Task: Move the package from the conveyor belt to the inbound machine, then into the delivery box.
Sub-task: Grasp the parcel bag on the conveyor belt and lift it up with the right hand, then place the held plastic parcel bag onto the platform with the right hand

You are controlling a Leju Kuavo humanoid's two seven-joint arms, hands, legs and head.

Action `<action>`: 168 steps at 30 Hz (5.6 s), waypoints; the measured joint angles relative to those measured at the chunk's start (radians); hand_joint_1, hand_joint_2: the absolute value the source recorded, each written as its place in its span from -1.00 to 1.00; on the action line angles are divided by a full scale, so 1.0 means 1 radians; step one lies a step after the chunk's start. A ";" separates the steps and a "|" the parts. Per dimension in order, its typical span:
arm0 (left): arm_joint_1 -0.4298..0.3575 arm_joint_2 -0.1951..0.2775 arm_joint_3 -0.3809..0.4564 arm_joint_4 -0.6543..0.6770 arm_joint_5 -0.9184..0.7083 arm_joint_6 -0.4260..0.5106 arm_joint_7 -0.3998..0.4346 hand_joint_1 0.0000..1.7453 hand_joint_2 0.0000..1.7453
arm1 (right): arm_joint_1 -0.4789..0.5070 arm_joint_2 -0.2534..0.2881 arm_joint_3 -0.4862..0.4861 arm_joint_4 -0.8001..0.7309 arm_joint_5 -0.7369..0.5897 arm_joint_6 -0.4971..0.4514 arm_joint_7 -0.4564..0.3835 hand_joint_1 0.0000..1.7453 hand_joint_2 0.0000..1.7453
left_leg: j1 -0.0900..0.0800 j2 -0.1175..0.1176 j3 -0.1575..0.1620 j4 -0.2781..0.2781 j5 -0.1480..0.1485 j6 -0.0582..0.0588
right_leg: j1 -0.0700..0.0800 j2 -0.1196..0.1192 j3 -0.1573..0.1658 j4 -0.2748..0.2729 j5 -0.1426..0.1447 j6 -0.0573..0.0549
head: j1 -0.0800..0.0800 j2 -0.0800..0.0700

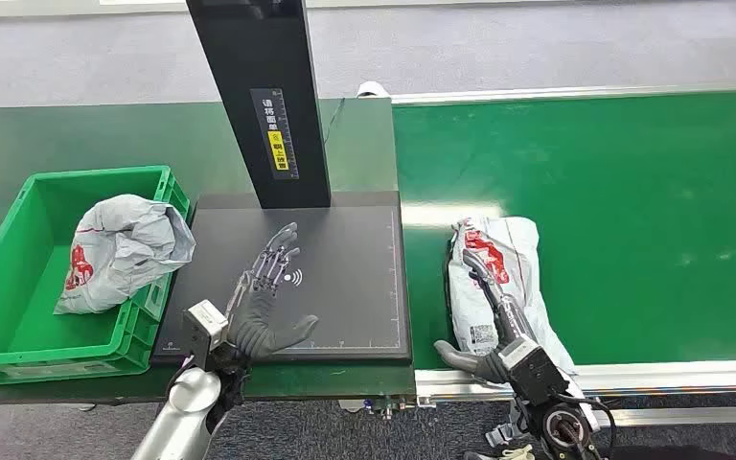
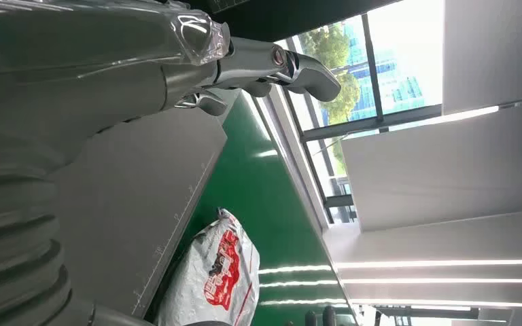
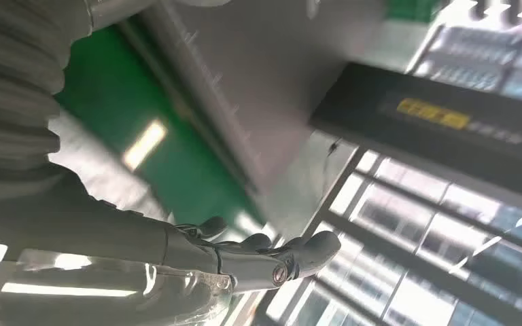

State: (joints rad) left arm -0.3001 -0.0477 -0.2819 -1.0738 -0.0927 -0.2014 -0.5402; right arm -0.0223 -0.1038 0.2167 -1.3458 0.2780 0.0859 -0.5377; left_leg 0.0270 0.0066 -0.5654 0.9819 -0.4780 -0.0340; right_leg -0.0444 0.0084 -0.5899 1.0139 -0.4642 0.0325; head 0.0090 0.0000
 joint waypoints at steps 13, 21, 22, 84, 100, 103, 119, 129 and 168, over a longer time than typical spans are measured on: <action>0.001 0.001 0.001 -0.014 0.000 -0.008 0.028 -1.00 1.00 | -0.035 -0.045 -0.130 0.041 0.284 -0.237 0.178 -1.00 1.00 | 0.000 0.000 0.000 0.000 0.000 0.000 | 0.000 0.000 0.000 0.000 0.000 0.000 | 0.000 0.000; 0.063 0.009 0.017 -0.088 0.004 0.005 0.041 -1.00 1.00 | -0.131 -0.074 -0.228 0.210 0.329 -0.184 0.200 -1.00 1.00 | 0.000 0.001 0.000 0.000 0.000 0.000 | 0.000 0.000 0.000 0.000 0.000 0.000 | 0.000 0.000; 0.075 0.011 0.022 -0.100 0.003 0.006 0.042 -1.00 1.00 | -0.150 -0.075 -0.228 0.246 0.338 -0.171 0.201 -1.00 1.00 | 0.000 0.000 0.000 0.000 0.000 0.000 | 0.000 0.000 0.000 0.000 0.000 0.000 | 0.000 0.000; 0.216 -0.011 0.067 -0.265 -0.062 0.020 0.094 -1.00 1.00 | -0.223 -0.076 -0.036 0.468 0.422 0.009 0.201 1.00 1.00 | 0.001 -0.001 0.006 0.000 0.000 0.000 | 0.000 -0.001 0.007 0.000 0.000 0.000 | 0.000 0.000; 0.213 -0.016 0.078 -0.255 -0.072 0.033 0.053 -1.00 1.00 | -0.242 -0.069 -0.066 0.112 0.257 -0.007 0.052 1.00 1.00 | 0.000 -0.001 0.004 0.000 0.000 0.000 | 0.000 0.000 0.005 0.000 0.000 0.000 | 0.000 0.000; 0.212 -0.016 0.078 -0.254 -0.072 0.034 0.052 -1.00 1.00 | -0.247 -0.067 -0.063 0.094 0.242 0.001 0.042 1.00 1.00 | 0.000 -0.001 0.003 0.000 0.000 0.000 | 0.000 0.000 0.005 0.000 0.000 0.000 | 0.000 0.000; 0.124 -0.007 0.053 -0.191 -0.022 -0.014 0.036 -1.00 1.00 | -0.430 0.045 0.227 0.290 0.310 0.033 0.028 1.00 1.00 | 0.002 -0.001 0.003 0.000 0.001 0.000 | 0.002 0.000 0.004 0.000 0.000 0.000 | 0.000 0.000; 0.106 -0.001 0.045 -0.174 -0.021 -0.012 0.041 -1.00 1.00 | -0.463 0.089 0.318 0.408 0.324 0.070 0.022 1.00 1.00 | 0.002 0.000 0.001 0.000 0.001 0.000 | 0.002 0.000 0.002 0.000 0.000 0.000 | 0.000 0.000; 0.254 0.039 0.078 -0.316 -0.025 0.057 0.071 -1.00 1.00 | -0.519 0.078 0.384 0.644 0.399 0.046 0.208 0.90 1.00 | 0.002 -0.001 0.003 0.000 0.000 0.000 | 0.002 0.000 0.003 0.000 0.000 0.000 | 0.000 0.000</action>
State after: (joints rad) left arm -0.0461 -0.0089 -0.2034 -1.3895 -0.1175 -0.1444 -0.4693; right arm -0.5413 -0.0257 0.6005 -0.7022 0.6771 0.1314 -0.3301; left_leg 0.0291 0.0061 -0.5627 0.9820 -0.4776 -0.0342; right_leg -0.0421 0.0081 -0.5874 1.0139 -0.4642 0.0324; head 0.0091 0.0000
